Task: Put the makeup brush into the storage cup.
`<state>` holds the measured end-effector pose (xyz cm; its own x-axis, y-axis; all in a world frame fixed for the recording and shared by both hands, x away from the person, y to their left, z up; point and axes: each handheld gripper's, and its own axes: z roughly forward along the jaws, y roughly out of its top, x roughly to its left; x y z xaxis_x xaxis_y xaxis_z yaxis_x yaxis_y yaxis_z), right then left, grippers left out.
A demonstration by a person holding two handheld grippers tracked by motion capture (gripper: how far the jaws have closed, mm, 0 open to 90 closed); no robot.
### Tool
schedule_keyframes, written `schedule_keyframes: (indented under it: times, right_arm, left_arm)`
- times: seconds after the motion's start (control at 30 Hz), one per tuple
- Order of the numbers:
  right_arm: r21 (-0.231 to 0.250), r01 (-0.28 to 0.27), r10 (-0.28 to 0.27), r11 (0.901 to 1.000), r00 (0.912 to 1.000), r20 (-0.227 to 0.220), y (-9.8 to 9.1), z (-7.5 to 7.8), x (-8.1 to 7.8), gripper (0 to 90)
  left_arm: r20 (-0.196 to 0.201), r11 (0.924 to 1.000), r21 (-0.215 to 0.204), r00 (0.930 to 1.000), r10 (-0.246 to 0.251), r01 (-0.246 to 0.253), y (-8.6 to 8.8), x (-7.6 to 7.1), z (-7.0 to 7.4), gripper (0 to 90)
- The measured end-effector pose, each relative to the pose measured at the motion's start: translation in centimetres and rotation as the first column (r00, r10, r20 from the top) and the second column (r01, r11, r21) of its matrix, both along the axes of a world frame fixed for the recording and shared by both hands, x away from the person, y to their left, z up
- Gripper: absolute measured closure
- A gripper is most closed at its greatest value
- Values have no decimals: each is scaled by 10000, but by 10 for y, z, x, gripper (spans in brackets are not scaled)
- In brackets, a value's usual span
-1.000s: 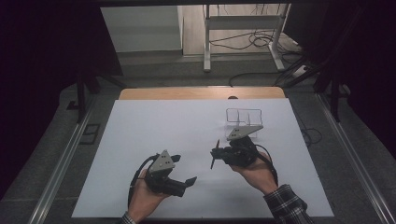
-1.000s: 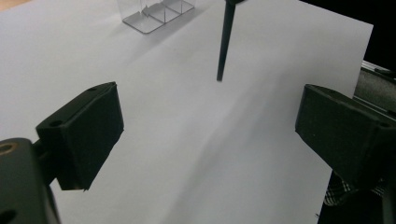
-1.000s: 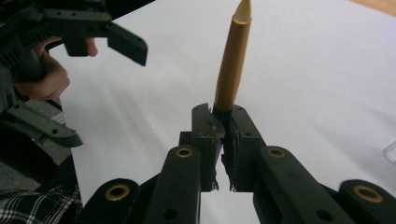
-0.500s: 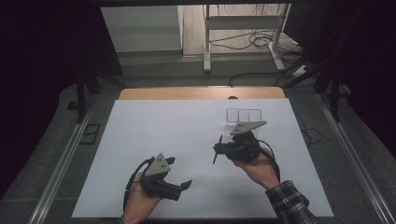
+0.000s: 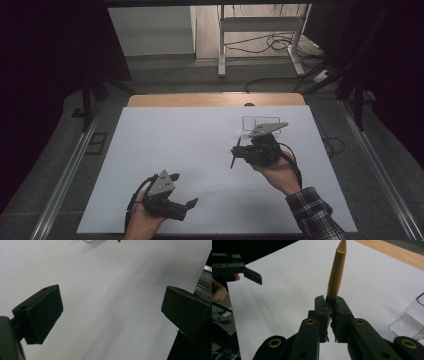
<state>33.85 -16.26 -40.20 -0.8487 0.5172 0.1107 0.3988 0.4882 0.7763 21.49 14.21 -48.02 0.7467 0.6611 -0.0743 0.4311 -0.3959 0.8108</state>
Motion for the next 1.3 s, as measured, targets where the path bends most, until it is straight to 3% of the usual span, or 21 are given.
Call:
schedule_keyframes:
  times: [0.5,0.87,1.3]
  right_arm:
    - [28,346,-346,9994,9992,206,-6,10,10,829]
    - [-21,582,-581,9983,9978,326,-10,15,19,829]
    - [-26,858,-856,9963,9951,499,-14,21,33,829]
  left_arm:
    - [123,9994,204,9995,286,-288,6,-14,-7,25]
    - [272,9975,610,9991,327,-343,9,-21,-9,22]
    - [373,9968,586,9979,528,-549,15,-24,-8,22]
